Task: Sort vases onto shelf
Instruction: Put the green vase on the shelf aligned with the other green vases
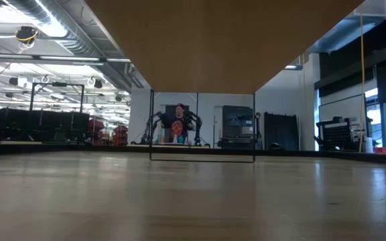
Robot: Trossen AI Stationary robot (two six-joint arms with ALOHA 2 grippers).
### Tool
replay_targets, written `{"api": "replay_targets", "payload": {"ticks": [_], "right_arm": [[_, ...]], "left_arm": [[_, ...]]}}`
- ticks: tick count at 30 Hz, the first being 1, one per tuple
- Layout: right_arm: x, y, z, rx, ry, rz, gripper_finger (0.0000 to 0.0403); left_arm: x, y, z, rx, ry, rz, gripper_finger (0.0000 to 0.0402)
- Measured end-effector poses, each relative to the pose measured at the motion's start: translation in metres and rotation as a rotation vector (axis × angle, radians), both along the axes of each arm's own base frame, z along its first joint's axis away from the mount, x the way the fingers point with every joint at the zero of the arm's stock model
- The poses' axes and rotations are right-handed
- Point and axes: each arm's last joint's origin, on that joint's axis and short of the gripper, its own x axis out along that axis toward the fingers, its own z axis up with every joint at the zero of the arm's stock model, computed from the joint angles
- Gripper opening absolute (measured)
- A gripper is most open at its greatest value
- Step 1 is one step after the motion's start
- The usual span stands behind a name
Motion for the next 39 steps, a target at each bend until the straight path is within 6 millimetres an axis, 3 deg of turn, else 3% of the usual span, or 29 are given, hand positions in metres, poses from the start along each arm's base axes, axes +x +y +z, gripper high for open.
{"api": "replay_targets", "payload": {"ticks": [6, 17, 24, 29, 39], "right_arm": [[-0.008, 0.020, -0.016, 0.005, 0.081, 0.001, 0.0166], [-0.054, 0.075, -0.079, -0.034, 0.399, -0.165, 0.0166], [-0.106, 0.063, -0.098, -0.052, 0.508, -0.415, 0.0166], [-0.135, 0.053, -0.114, 0.143, 0.461, -0.609, 0.0166], [-0.178, 0.071, -0.163, 0.294, 0.578, -0.726, 0.0166]], "left_arm": [[0.000, 0.000, 0.000, 0.000, 0.000, 0.001, 0.0139], [-0.003, -0.008, 0.000, 0.005, -0.003, -0.029, 0.0139], [-0.003, -0.009, 0.000, 0.020, 0.015, -0.081, 0.0139], [-0.003, -0.009, 0.000, 0.040, 0.032, -0.126, 0.0139], [-0.003, -0.009, 0.000, 0.042, 0.034, -0.133, 0.0139]]}}
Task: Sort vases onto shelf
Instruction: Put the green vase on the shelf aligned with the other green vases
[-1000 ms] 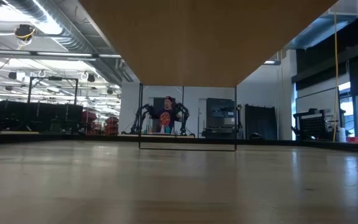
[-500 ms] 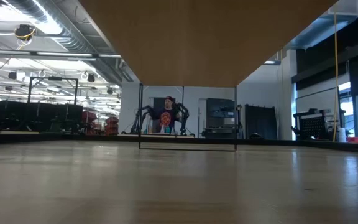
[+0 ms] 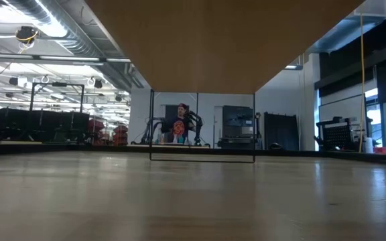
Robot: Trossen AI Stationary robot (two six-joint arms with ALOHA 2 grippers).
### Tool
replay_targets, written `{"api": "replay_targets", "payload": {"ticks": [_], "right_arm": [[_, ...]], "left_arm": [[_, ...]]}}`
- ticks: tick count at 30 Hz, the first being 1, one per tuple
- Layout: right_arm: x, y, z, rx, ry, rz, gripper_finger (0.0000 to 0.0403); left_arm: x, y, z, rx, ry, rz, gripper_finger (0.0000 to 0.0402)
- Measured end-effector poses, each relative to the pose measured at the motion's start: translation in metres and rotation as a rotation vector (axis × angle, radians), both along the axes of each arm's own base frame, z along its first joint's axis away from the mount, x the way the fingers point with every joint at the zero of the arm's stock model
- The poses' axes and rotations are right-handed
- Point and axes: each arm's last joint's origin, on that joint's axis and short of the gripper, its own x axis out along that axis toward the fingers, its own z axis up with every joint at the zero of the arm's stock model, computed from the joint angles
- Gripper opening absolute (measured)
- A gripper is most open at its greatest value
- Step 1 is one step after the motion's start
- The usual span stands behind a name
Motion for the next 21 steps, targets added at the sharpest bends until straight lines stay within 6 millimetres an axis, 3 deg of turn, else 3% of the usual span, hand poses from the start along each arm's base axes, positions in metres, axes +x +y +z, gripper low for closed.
{"api": "replay_targets", "payload": {"ticks": [7, 21], "right_arm": [[0.000, -0.001, -0.008, -0.004, -0.002, -0.009, 0.0166], [-0.003, -0.002, -0.044, 0.049, 0.038, 0.008, 0.0166]], "left_arm": [[0.001, 0.002, 0.000, 0.017, 0.014, -0.032, 0.0139], [0.005, 0.012, -0.001, 0.002, 0.043, -0.044, 0.0139]]}}
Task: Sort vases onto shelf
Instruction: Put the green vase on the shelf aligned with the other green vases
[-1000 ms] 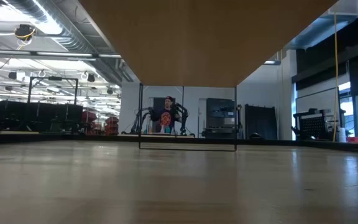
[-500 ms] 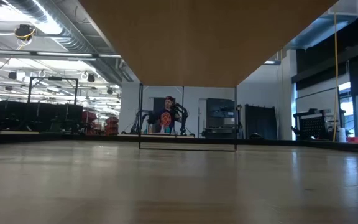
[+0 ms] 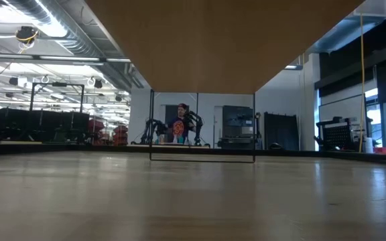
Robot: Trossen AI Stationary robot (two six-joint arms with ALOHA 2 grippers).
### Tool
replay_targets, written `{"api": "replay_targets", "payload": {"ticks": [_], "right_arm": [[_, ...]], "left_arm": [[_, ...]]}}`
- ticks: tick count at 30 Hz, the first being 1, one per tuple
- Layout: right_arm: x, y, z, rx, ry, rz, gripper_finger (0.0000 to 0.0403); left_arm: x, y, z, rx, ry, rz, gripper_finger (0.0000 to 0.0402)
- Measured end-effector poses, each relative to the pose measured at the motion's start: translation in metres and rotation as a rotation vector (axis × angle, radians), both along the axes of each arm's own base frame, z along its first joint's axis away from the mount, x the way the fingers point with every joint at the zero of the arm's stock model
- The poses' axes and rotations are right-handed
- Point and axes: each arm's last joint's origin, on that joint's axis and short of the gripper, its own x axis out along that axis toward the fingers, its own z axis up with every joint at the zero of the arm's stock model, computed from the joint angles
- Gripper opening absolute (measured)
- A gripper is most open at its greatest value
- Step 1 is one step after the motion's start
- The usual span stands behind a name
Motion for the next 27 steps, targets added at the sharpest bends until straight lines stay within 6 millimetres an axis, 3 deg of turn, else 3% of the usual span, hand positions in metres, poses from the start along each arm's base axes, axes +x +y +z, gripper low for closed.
{"api": "replay_targets", "payload": {"ticks": [27], "right_arm": [[0.0002, 0.0022, -0.0064, 0.065, 0.005, 0.014, 0.0166]], "left_arm": [[0.0003, 0.0009, -0.0001, -0.005, -0.001, 0.011, 0.0139]]}}
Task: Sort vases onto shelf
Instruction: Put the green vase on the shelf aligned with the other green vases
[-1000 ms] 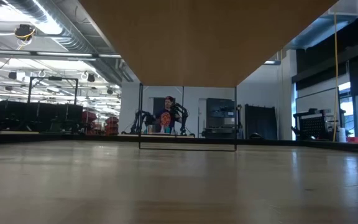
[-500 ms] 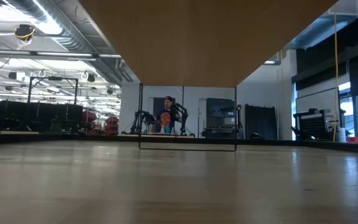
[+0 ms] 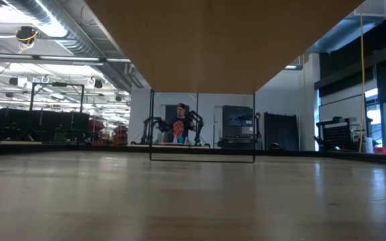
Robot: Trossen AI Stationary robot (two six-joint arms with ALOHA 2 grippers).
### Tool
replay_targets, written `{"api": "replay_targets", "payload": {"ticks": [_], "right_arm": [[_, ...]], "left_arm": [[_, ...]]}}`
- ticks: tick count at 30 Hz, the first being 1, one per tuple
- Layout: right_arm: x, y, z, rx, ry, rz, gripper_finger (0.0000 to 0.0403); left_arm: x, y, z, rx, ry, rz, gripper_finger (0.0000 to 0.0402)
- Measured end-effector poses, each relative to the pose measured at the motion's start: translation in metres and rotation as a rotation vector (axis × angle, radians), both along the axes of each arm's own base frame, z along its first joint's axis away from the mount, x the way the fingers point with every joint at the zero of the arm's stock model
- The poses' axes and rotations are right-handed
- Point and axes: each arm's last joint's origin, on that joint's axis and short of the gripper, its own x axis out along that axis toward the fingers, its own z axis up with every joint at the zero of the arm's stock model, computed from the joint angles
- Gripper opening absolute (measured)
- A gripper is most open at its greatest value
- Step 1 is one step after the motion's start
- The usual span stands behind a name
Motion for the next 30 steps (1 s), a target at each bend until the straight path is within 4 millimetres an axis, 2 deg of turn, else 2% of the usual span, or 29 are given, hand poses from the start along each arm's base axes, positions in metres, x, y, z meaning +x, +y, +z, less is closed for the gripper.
{"api": "replay_targets", "payload": {"ticks": [16, 19, 25, 30], "right_arm": [[0.000, -0.002, -0.005, -0.014, 0.003, -0.001, 0.0162], [0.004, -0.002, -0.005, 0.004, -0.005, -0.013, 0.0138], [0.011, 0.003, -0.005, 0.042, -0.064, -0.030, 0.0060], [0.021, -0.003, -0.004, 0.017, -0.106, -0.088, 0.0054]], "left_arm": [[0.000, 0.000, 0.000, -0.009, -0.005, 0.017, 0.0139], [0.000, 0.000, 0.000, -0.009, -0.005, 0.017, 0.0139], [0.000, -0.001, 0.000, -0.007, -0.006, 0.016, 0.0139], [0.000, -0.001, 0.000, -0.007, -0.006, 0.015, 0.0139]]}}
